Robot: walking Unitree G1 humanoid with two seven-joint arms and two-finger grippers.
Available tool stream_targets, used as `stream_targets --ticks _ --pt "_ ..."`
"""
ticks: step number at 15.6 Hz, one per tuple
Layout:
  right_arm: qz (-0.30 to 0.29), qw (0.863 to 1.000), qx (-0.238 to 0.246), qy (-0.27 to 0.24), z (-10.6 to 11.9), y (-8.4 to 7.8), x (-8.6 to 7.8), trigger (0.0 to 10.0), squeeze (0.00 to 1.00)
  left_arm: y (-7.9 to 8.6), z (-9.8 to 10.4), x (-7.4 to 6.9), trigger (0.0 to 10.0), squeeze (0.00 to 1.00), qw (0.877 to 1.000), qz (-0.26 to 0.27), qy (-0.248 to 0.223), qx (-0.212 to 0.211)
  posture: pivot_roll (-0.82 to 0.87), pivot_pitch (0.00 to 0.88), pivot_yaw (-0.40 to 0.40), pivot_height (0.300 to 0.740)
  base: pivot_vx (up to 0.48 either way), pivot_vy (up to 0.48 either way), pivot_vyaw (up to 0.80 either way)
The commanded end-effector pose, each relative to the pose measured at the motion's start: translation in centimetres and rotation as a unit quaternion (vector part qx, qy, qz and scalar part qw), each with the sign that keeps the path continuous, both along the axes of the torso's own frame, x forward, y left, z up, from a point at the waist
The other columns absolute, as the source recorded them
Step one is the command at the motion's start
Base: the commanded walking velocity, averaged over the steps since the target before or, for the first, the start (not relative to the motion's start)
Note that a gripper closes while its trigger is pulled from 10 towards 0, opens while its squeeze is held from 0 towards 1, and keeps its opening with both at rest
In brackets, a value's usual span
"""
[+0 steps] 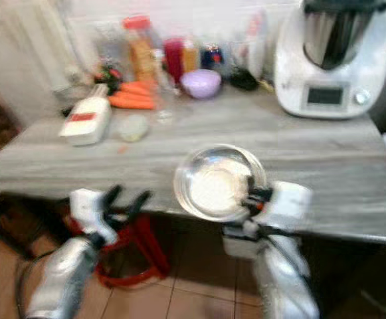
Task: Setting the table
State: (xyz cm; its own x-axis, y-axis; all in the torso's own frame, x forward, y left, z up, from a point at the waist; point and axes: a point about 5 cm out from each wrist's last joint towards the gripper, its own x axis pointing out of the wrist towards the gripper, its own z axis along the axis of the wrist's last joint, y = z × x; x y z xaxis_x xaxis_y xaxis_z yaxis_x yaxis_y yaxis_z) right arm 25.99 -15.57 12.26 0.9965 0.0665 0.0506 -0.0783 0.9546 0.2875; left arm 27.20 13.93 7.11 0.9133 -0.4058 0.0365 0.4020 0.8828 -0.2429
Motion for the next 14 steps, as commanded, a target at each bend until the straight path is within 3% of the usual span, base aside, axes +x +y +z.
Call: stream_targets --ticks 1,2,7,10,14 --pt "-0.015 1.000 -0.005 0.000 0.0 -0.8 0.0 10.0 0.00 -0.8 0.4 0.2 10.0 0.00 1.000 -0.009 -0.007 -0.001 -0.05 0.000 0.118 0.740 0.307 0.000 0.00" --pt "-0.017 1.000 -0.004 0.001 0.0 -0.8 0.2 10.0 0.00 -0.9 0.3 -0.1 10.0 0.00 1.000 -0.021 -0.010 0.018 -0.05 0.000 0.118 0.740 0.000 0.000 0.00" --pt "-0.020 0.999 -0.009 0.044 -0.7 -1.5 2.1 10.0 0.00 -1.4 0.4 -1.8 10.0 0.00 0.994 -0.110 -0.019 0.020 -0.05 0.000 0.114 0.740 0.000 0.000 0.00" --pt "-0.021 0.996 -0.018 0.085 -1.3 -1.7 3.8 10.0 0.00 -1.3 0.5 -2.5 10.0 0.00 0.985 -0.167 -0.023 0.042 -0.05 0.000 0.107 0.740 0.000 0.000 0.00" --pt "-0.040 0.991 0.000 0.128 -1.8 -1.8 5.4 10.0 0.00 -1.6 0.5 -2.8 10.0 0.00 0.981 -0.186 -0.021 0.042 -0.04 0.000 0.098 0.740 0.000 0.000 0.00"
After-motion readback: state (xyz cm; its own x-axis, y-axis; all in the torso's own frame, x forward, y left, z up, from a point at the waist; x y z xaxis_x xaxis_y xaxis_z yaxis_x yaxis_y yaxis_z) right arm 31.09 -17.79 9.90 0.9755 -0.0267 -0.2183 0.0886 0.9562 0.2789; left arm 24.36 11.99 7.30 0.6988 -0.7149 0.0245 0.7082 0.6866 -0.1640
